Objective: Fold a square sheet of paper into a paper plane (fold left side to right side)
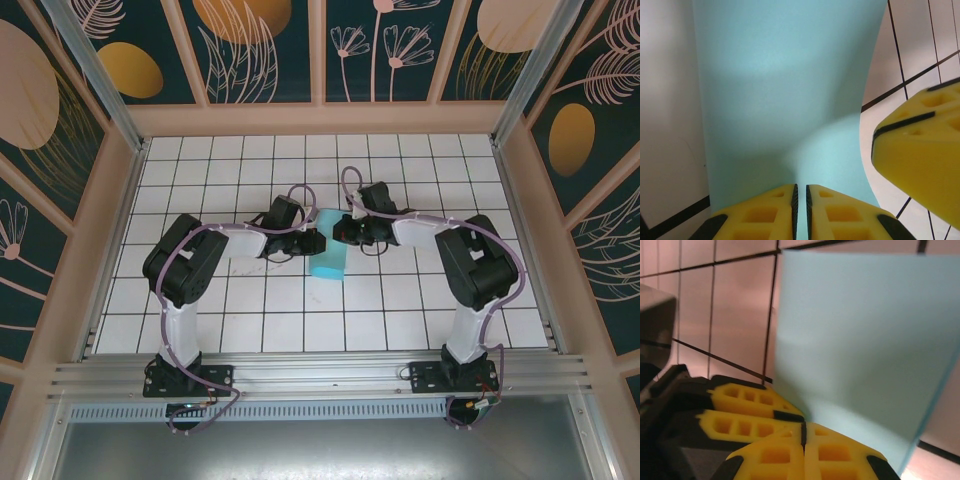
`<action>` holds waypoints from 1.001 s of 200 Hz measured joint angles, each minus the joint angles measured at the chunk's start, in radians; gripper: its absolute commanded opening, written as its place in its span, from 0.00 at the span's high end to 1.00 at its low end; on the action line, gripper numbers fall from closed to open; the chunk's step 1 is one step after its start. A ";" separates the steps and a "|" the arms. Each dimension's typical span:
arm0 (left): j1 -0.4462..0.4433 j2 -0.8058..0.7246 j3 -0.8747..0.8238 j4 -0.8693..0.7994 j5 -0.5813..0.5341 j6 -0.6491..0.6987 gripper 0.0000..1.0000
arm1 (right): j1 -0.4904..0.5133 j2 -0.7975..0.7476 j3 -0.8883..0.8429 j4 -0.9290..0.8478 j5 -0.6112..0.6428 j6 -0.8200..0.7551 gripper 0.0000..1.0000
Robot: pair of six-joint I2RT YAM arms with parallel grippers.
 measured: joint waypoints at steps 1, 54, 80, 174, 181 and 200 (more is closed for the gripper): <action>0.000 0.000 0.000 0.000 0.000 0.000 0.82 | 0.000 0.001 0.002 0.001 0.000 0.000 0.99; 0.000 0.000 0.000 0.000 0.000 0.000 0.83 | -0.005 0.139 0.131 0.032 -0.025 0.000 0.99; 0.000 0.000 0.000 0.000 0.000 0.004 0.82 | -0.007 0.190 0.158 0.029 -0.023 0.000 0.99; -0.002 -0.013 -0.018 0.005 0.001 0.045 0.83 | -0.010 0.223 0.201 -0.049 0.006 0.000 1.00; -0.002 -0.018 -0.026 0.006 0.000 0.049 0.83 | -0.010 0.224 0.203 -0.051 0.006 0.001 1.00; -0.002 -0.040 -0.060 0.014 0.001 0.060 0.83 | -0.010 0.225 0.204 -0.052 0.006 0.000 1.00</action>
